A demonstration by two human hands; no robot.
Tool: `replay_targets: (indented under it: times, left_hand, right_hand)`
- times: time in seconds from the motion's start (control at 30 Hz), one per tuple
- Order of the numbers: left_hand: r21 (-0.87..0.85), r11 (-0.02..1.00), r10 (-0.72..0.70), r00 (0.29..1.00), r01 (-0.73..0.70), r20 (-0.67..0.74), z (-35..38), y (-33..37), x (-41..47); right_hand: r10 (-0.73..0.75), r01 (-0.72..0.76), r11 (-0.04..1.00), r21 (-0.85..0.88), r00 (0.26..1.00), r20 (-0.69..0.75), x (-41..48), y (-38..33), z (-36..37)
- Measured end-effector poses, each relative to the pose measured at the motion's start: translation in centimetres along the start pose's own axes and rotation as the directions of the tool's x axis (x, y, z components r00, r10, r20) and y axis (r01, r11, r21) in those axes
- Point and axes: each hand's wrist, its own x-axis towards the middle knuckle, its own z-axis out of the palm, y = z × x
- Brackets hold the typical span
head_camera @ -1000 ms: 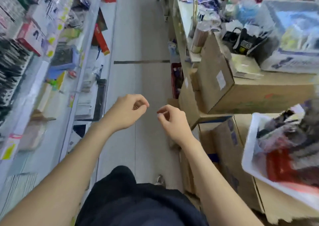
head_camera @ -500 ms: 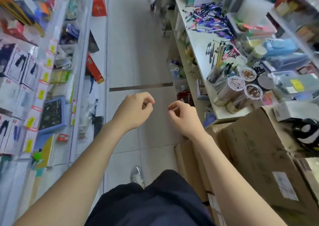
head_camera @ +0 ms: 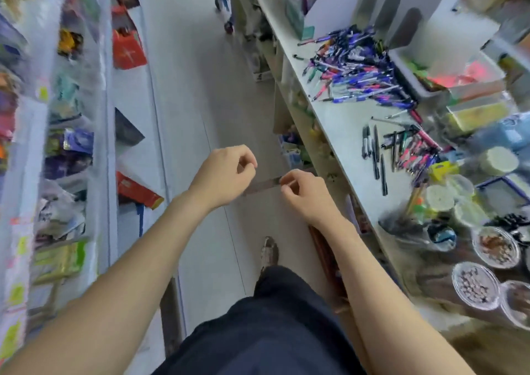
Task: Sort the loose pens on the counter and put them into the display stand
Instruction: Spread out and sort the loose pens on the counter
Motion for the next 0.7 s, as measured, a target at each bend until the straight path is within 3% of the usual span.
replay_targets:
  times: [0.4, 0.57, 0.7]
  left_hand:
    - [-0.088, 0.996, -0.019, 0.998, 0.024, 0.053, -10.9, -7.1, 28.9]
    - [-0.064, 0.995, 0.084, 0.984, -0.075, 0.159, -14.1, -9.3, 42.3]
    - [-0.041, 0.971, 0.239, 0.932, -0.237, 0.271, -14.6, -7.8, 51.9]
  right_hand:
    - [-0.003, 0.003, 1.000, -0.005, 0.998, -0.062, 32.4, -10.1, -2.2]
    - [0.081, -0.080, 0.997, 0.013, 0.987, -0.142, 43.9, -12.3, -2.0]
    - [0.219, -0.218, 0.976, 0.029, 0.957, -0.190, 49.2, -12.5, -3.7]
